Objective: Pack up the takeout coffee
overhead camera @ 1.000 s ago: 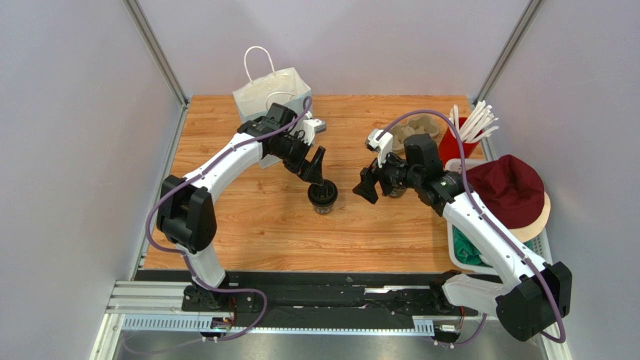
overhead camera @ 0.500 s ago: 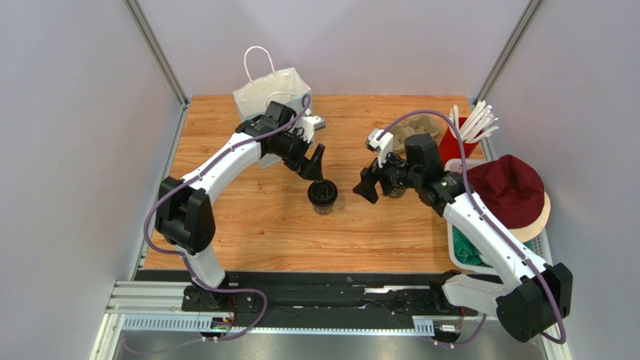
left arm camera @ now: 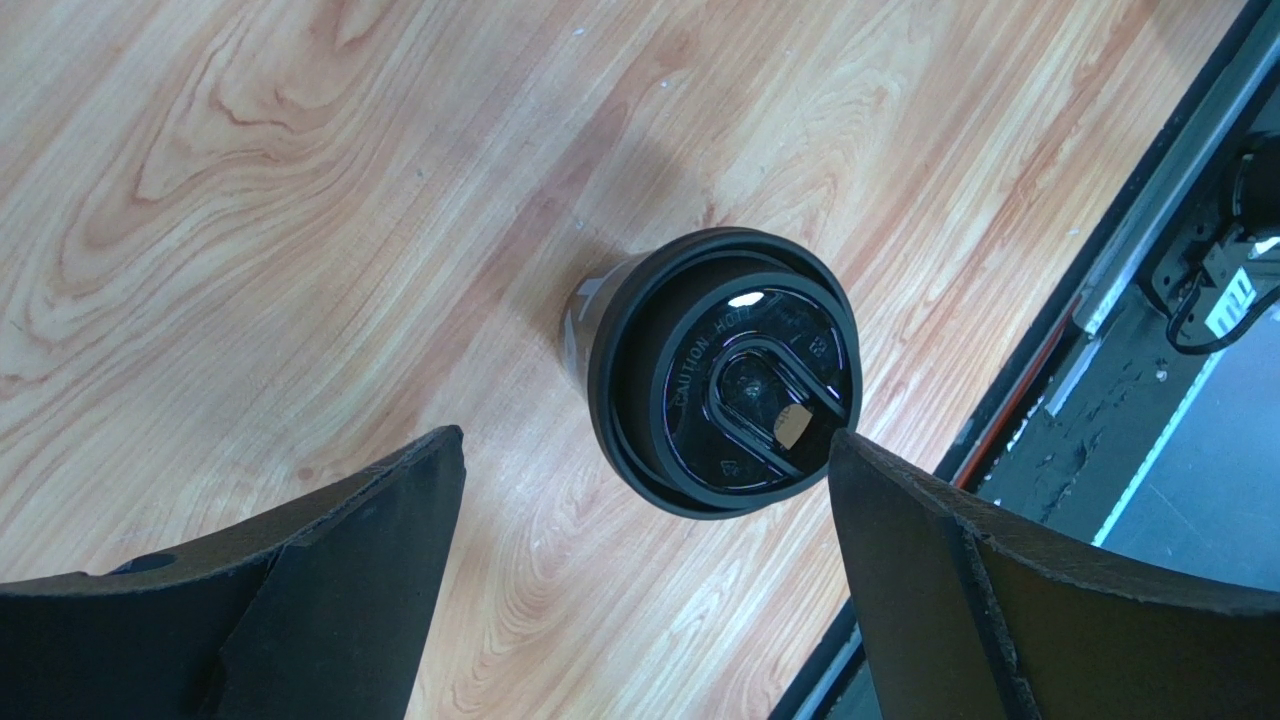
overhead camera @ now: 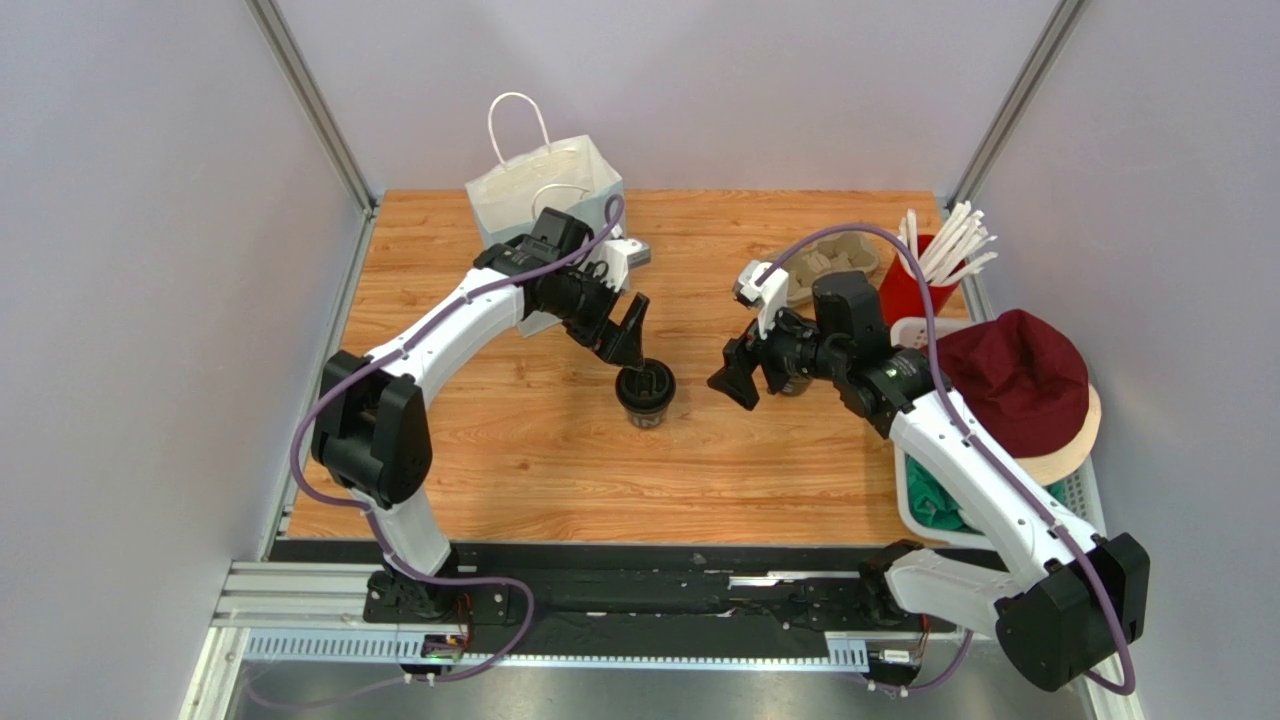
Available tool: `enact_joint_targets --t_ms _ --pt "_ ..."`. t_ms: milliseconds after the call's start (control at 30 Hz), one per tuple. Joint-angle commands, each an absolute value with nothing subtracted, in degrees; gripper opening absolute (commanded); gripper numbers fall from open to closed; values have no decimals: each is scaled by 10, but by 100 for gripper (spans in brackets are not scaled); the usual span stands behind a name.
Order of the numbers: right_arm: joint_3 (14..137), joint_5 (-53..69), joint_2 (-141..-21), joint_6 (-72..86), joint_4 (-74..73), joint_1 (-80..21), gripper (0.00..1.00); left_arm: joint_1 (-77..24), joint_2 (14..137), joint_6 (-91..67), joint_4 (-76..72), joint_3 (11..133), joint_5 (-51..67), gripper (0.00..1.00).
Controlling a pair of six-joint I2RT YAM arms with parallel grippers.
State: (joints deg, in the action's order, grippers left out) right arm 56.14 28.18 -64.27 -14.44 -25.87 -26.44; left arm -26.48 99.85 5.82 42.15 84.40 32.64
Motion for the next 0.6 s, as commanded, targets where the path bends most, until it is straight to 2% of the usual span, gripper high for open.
enact_joint_targets --t_ms 0,167,567 --pt "561 290 -629 -156 -237 -261 79 -264 1008 76 413 841 336 99" --pt "560 292 -631 -156 -237 -261 79 -264 1030 84 424 842 355 99" --pt "560 293 -637 -158 -236 -261 79 -265 1062 87 417 834 362 92"
